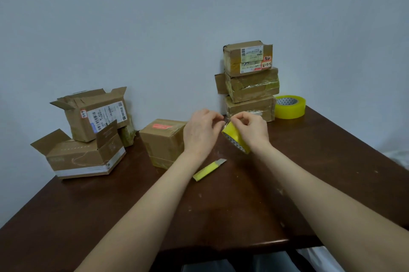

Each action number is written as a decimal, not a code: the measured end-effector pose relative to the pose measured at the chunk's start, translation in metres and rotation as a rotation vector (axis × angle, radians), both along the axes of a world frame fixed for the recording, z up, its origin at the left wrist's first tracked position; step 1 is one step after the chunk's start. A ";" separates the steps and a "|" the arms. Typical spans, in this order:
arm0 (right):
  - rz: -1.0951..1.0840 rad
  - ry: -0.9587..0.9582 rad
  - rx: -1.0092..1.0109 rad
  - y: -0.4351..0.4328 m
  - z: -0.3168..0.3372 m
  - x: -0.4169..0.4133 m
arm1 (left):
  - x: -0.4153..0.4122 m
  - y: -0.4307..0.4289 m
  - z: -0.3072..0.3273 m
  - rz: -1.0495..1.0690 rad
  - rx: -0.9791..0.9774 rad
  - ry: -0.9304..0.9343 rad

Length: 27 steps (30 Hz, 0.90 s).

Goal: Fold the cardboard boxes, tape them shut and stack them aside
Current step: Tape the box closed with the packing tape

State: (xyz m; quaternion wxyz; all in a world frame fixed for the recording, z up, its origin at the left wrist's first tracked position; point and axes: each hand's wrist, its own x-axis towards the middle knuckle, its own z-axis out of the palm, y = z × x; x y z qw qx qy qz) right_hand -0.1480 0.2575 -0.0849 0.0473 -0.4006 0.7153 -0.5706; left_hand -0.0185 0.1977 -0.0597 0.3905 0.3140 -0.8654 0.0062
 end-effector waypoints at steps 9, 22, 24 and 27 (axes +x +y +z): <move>0.012 0.061 0.022 0.012 -0.002 -0.008 | -0.034 0.004 0.009 0.013 0.424 0.068; 0.145 0.012 0.100 0.007 -0.004 -0.014 | -0.034 0.009 0.005 0.059 0.365 0.103; 0.154 0.027 0.097 0.005 -0.003 -0.014 | -0.034 0.009 0.003 0.055 0.361 0.104; 0.151 0.037 0.089 0.002 -0.004 -0.016 | -0.033 0.010 0.002 0.039 0.346 0.116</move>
